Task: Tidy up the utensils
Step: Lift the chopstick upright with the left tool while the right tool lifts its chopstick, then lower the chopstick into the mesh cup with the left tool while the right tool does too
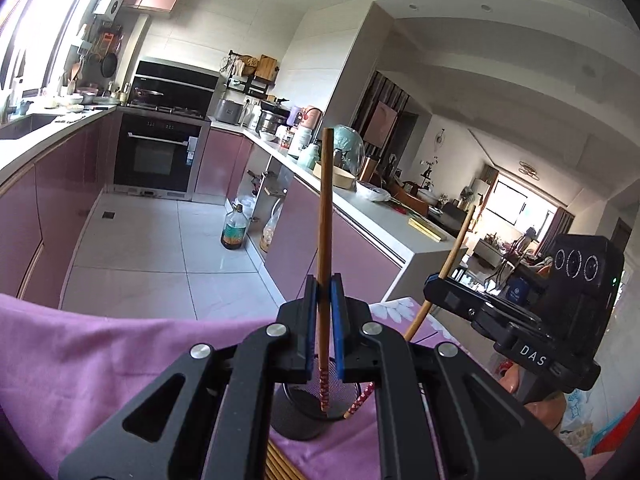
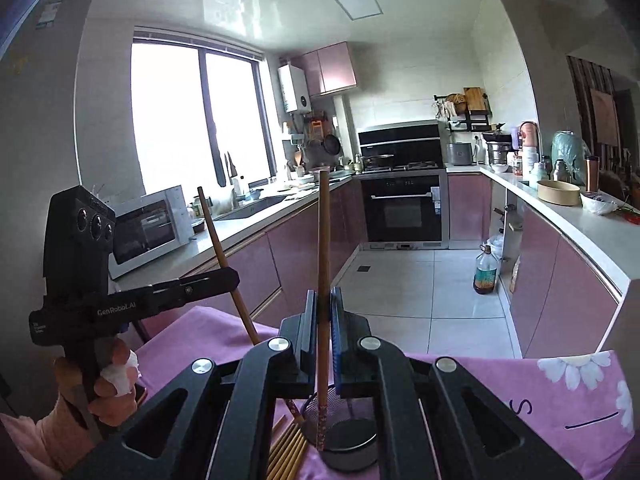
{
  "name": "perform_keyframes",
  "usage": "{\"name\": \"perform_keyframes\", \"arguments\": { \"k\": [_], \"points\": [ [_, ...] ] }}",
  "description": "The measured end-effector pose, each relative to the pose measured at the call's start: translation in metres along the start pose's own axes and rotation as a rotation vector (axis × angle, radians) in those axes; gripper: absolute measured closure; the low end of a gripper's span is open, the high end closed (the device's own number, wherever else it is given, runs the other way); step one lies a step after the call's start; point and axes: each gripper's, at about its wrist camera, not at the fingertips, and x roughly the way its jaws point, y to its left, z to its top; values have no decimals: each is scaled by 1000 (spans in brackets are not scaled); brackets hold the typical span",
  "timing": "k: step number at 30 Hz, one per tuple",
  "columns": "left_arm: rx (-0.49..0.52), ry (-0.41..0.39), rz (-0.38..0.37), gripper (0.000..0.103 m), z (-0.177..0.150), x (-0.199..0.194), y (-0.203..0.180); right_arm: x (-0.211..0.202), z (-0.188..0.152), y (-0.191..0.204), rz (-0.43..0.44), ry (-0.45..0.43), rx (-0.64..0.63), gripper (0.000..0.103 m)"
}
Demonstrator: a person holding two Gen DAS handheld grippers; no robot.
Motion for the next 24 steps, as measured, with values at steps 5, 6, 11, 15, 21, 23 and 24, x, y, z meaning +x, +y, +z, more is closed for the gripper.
{"name": "perform_keyframes", "arguments": {
  "k": [5,6,11,15,21,23,24],
  "points": [
    [32,59,24,96,-7,29,-9,21,-9,-14,-30,40,12,98],
    [41,82,32,96,-12,36,-10,26,-12,-16,-34,57,14,98],
    [74,187,52,96,-38,70,-5,55,-30,-22,-30,178,37,98],
    [111,252,61,96,-54,89,0,78,-42,-22,-27,286,43,98],
    [123,302,100,94,-70,113,14,97,-49,-24,-49,337,67,96],
    [120,299,105,94,-74,116,18,101,-51,-26,-58,340,83,95],
    [121,295,107,94,-74,116,19,101,-51,-27,-59,341,87,95]
  ]
}}
